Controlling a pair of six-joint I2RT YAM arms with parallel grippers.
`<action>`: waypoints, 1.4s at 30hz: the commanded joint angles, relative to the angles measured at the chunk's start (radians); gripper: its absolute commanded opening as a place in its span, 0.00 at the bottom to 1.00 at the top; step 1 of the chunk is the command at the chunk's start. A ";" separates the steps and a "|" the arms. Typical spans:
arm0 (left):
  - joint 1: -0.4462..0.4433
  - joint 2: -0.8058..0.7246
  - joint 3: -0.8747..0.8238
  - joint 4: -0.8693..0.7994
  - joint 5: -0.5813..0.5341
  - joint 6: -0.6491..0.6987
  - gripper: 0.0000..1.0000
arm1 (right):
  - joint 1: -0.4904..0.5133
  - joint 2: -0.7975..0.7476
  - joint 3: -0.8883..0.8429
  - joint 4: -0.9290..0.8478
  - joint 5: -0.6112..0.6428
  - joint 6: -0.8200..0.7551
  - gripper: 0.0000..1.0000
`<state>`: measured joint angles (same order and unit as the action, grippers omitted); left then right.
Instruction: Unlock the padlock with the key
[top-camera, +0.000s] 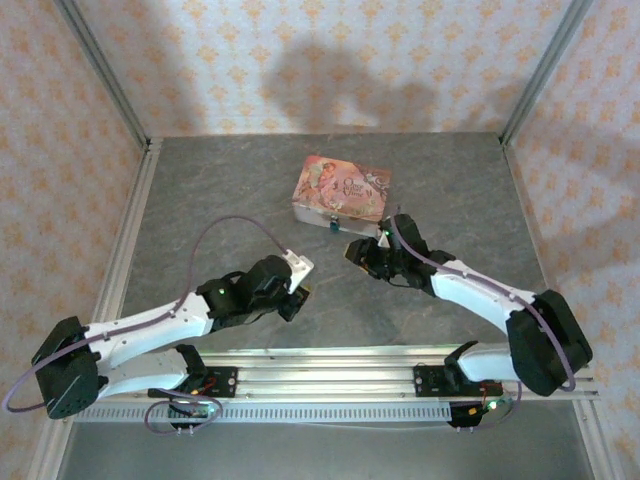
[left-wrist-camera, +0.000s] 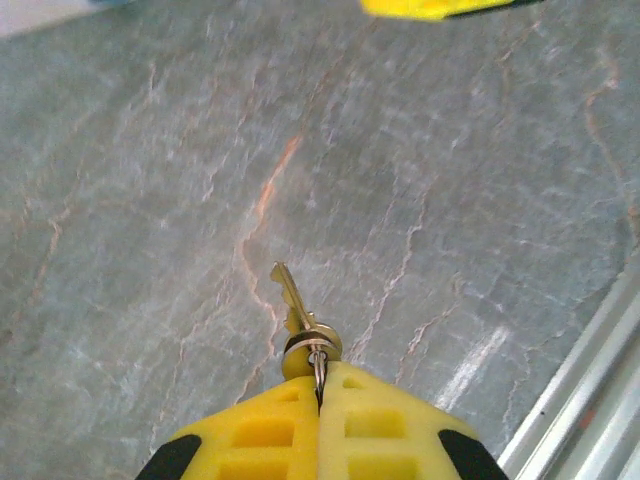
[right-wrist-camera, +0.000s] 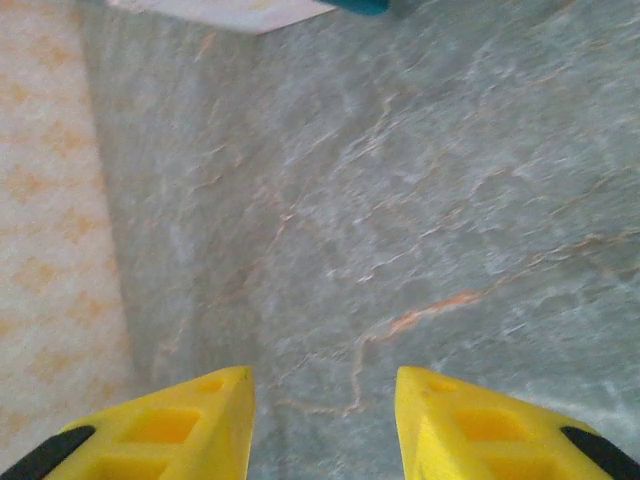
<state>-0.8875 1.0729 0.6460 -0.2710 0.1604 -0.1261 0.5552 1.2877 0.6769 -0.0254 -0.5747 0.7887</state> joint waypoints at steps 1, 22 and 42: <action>0.013 -0.037 0.064 -0.069 0.051 0.127 0.00 | 0.000 -0.050 0.062 -0.020 -0.131 -0.040 0.42; 0.042 0.064 0.275 -0.202 0.181 0.233 0.00 | 0.107 -0.055 0.188 -0.153 -0.285 -0.143 0.40; 0.046 0.037 0.265 -0.191 0.196 0.212 0.00 | 0.144 -0.028 0.224 -0.186 -0.297 -0.143 0.29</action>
<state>-0.8539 1.1347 0.8974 -0.4641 0.3454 0.0872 0.6910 1.2518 0.8688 -0.1902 -0.8547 0.6594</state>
